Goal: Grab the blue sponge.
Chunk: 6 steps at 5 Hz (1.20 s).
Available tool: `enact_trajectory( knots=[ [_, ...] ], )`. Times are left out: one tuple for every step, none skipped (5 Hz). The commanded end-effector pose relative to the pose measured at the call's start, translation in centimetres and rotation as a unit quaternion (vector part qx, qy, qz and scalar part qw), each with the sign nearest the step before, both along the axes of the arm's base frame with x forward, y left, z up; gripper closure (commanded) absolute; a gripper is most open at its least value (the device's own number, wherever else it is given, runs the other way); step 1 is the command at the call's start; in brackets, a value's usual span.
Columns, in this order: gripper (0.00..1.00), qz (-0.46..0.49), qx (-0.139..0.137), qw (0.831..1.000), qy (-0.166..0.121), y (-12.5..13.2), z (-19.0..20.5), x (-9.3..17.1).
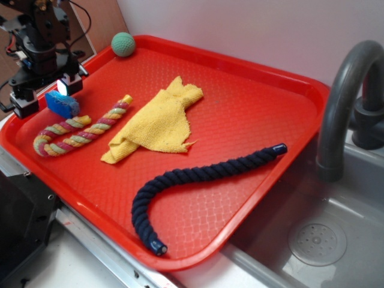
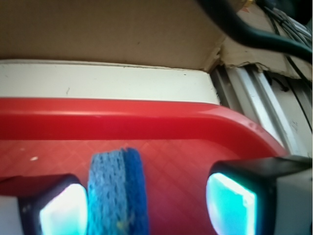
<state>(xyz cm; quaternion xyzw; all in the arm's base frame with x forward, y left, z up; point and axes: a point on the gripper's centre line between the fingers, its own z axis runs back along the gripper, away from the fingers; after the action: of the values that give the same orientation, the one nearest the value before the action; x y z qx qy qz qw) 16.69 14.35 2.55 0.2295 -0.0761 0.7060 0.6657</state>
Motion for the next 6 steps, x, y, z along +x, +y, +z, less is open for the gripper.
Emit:
enact_trajectory(
  knots=[
    [0.0,-0.03,0.011,0.999,0.009,-1.6,-0.3,-0.8],
    [1.0,-0.03,0.017,0.999,0.012,-2.2,-0.6,-0.7],
    [1.0,-0.029,0.022,0.999,0.014,-2.4,-0.9,-0.6],
    [1.0,-0.029,0.03,0.999,0.013,-3.2,-1.0,-1.3],
    [1.0,-0.079,0.042,0.996,0.0,-3.0,2.4,-0.9],
    [1.0,-0.117,0.043,0.991,-0.049,-3.4,6.6,-0.4]
  ],
)
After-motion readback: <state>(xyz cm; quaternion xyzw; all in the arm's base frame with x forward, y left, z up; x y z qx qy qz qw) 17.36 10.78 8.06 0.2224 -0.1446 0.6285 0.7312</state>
